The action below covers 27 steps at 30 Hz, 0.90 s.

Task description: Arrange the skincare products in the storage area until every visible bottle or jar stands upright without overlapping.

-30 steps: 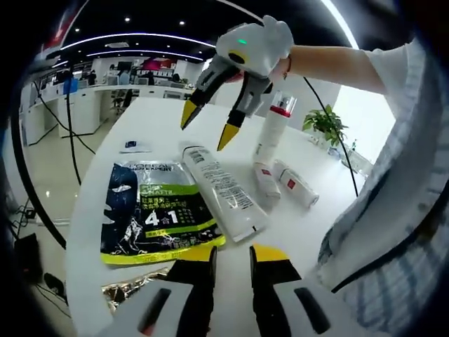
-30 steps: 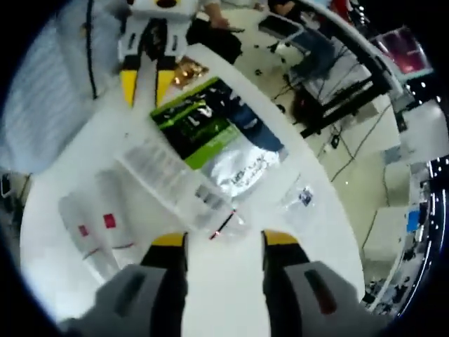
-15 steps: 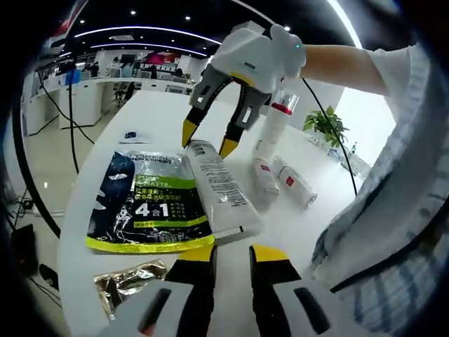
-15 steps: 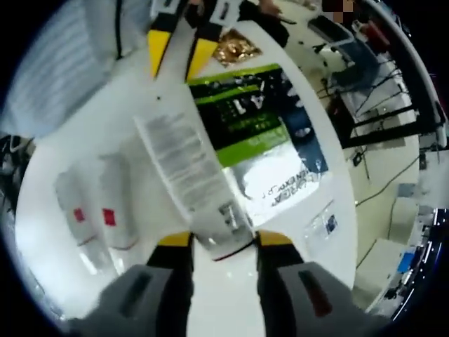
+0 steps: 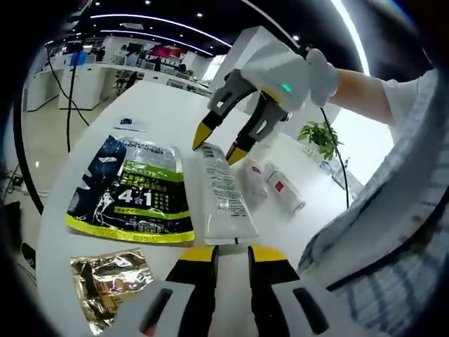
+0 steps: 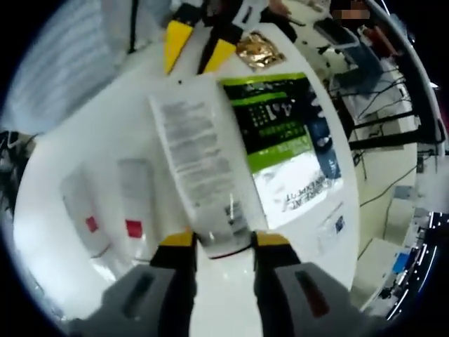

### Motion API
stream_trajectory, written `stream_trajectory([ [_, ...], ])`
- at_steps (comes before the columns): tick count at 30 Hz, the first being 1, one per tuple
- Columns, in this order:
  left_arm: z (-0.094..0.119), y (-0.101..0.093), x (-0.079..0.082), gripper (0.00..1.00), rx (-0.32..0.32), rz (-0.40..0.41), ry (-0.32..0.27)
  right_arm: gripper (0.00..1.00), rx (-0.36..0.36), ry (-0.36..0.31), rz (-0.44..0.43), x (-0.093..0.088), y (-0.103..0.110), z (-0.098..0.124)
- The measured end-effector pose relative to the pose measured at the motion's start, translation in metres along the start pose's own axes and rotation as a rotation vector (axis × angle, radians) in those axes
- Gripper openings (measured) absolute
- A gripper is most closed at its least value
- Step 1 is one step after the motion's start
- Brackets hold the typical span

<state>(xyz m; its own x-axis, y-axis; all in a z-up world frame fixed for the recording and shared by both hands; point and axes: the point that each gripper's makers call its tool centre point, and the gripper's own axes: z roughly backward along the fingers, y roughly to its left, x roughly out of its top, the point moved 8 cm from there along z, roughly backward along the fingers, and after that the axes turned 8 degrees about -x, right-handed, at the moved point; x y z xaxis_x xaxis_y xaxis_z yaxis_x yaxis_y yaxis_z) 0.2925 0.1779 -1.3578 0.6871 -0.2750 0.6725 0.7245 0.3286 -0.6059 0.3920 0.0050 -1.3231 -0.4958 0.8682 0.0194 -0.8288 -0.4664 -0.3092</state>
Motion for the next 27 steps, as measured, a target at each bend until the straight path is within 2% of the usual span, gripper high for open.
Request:
stream_trajectory([
  [1, 0.000, 0.000, 0.001, 0.17, -0.006, 0.004, -0.003, 0.29, -0.003, 0.002, -0.002, 0.000, 0.001, 0.000],
  [7, 0.003, 0.006, 0.002, 0.18, -0.068, 0.163, -0.052, 0.29, -0.044, 0.017, -0.013, 0.000, 0.004, -0.001],
  [8, 0.003, 0.008, 0.003, 0.19, -0.084, 0.225, -0.060, 0.29, -0.054, 0.015, -0.023, 0.000, 0.004, 0.000],
  [9, 0.004, 0.009, 0.004, 0.19, -0.086, 0.249, -0.065, 0.29, -0.059, 0.013, -0.034, 0.000, 0.004, 0.000],
  [12, 0.003, 0.011, 0.009, 0.21, -0.086, 0.287, -0.090, 0.28, -0.072, 0.005, -0.090, -0.002, 0.006, 0.000],
  [15, 0.000, 0.008, 0.012, 0.26, -0.118, 0.350, -0.123, 0.28, -0.088, 0.003, -0.133, -0.002, 0.007, 0.001],
  [18, -0.005, 0.006, 0.016, 0.31, -0.137, 0.369, -0.139, 0.28, -0.106, 0.001, -0.169, -0.001, 0.010, 0.002],
  [21, -0.007, 0.004, 0.019, 0.31, -0.144, 0.376, -0.152, 0.28, -0.118, -0.008, -0.198, 0.001, 0.012, 0.003],
  [22, -0.008, 0.005, 0.021, 0.31, -0.137, 0.391, -0.147, 0.28, -0.122, -0.008, -0.202, 0.001, 0.013, 0.003],
  [25, -0.006, 0.008, 0.022, 0.20, -0.121, 0.413, -0.134, 0.28, -0.156, 0.004, -0.221, 0.002, 0.016, 0.004],
  [27, -0.004, 0.009, 0.024, 0.18, -0.117, 0.423, -0.133, 0.28, -0.181, 0.003, -0.251, 0.003, 0.018, 0.004],
])
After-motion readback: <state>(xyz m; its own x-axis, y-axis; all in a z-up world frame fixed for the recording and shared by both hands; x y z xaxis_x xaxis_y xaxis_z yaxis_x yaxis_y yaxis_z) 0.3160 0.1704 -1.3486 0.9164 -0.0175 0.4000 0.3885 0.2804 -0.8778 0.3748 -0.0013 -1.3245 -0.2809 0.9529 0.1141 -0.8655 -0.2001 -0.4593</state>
